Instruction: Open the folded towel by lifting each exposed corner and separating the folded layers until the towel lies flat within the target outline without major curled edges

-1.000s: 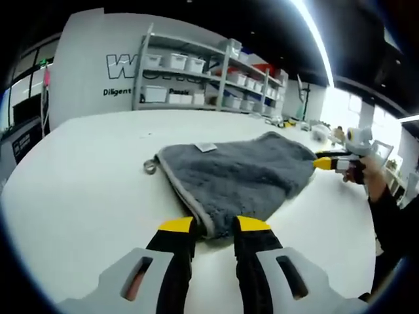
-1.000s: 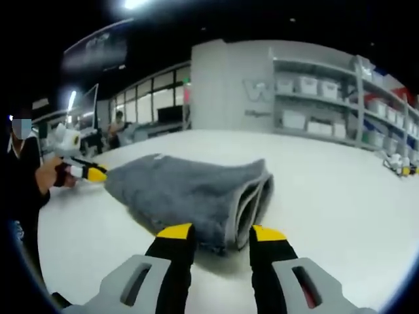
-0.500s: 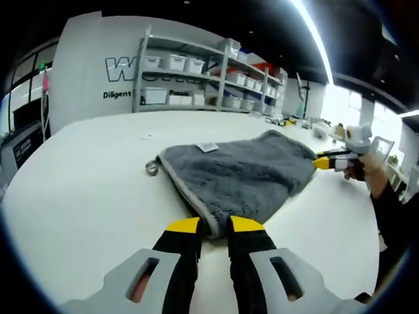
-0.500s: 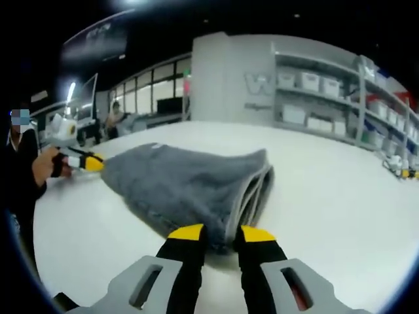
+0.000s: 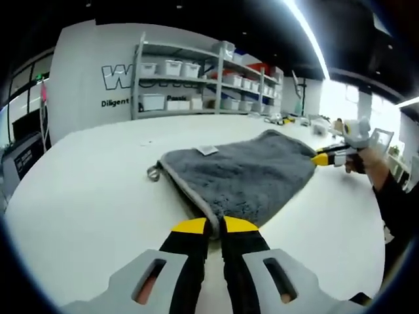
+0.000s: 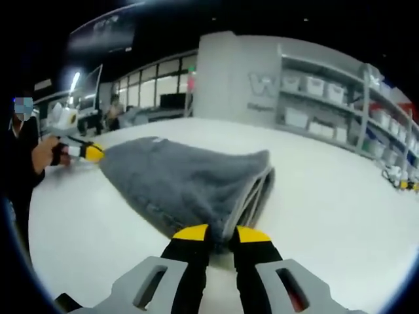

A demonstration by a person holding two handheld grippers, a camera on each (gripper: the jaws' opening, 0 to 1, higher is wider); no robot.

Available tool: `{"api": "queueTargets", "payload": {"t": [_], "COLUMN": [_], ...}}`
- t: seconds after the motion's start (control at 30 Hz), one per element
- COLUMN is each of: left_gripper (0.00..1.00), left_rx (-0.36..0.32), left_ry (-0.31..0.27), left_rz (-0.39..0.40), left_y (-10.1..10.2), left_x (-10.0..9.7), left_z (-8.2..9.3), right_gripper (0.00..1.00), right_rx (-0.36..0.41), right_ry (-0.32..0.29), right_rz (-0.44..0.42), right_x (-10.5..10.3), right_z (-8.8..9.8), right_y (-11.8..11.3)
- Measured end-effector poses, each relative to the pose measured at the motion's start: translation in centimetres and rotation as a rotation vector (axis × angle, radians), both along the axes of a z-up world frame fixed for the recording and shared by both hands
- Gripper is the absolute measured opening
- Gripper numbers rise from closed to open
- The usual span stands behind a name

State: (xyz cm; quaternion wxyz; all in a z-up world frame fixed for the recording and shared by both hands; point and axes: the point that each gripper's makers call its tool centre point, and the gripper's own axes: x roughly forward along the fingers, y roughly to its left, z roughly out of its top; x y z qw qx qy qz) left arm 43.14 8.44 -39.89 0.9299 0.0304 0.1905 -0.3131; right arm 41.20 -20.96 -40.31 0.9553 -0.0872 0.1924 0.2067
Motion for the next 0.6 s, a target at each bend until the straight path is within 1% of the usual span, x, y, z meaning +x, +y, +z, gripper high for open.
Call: {"api": "queueTargets", "payload": {"t": [0.13, 0.27, 0.3, 0.4, 0.6], "left_gripper": [0.06, 0.06, 0.06, 0.05, 0.05], "left_rx": [-0.001, 0.002, 0.007, 0.020, 0.026], "left_ry": [0.001, 0.009, 0.011, 0.013, 0.015], "left_rz": [-0.001, -0.001, -0.002, -0.006, -0.011], "left_y": [0.0, 0.1, 0.0, 0.0, 0.0], "left_x": [0.1, -0.1, -0.1, -0.3, -0.4], "left_z": [0.1, 0.0, -0.1, -0.1, -0.1], "right_gripper": [0.08, 0.06, 0.06, 0.06, 0.05], "right_rx": [0.011, 0.014, -0.005, -0.048, -0.081], "right_ry": [0.009, 0.017, 0.009, 0.017, 0.036], "right_rz": [0.007, 0.014, 0.019, 0.034, 0.049], "right_x": [0.3, 0.3, 0.4, 0.6, 1.1], "right_z": [0.3, 0.1, 0.1, 0.0, 0.1], "right_y": [-0.4, -0.4, -0.4, -0.4, -0.8]}}
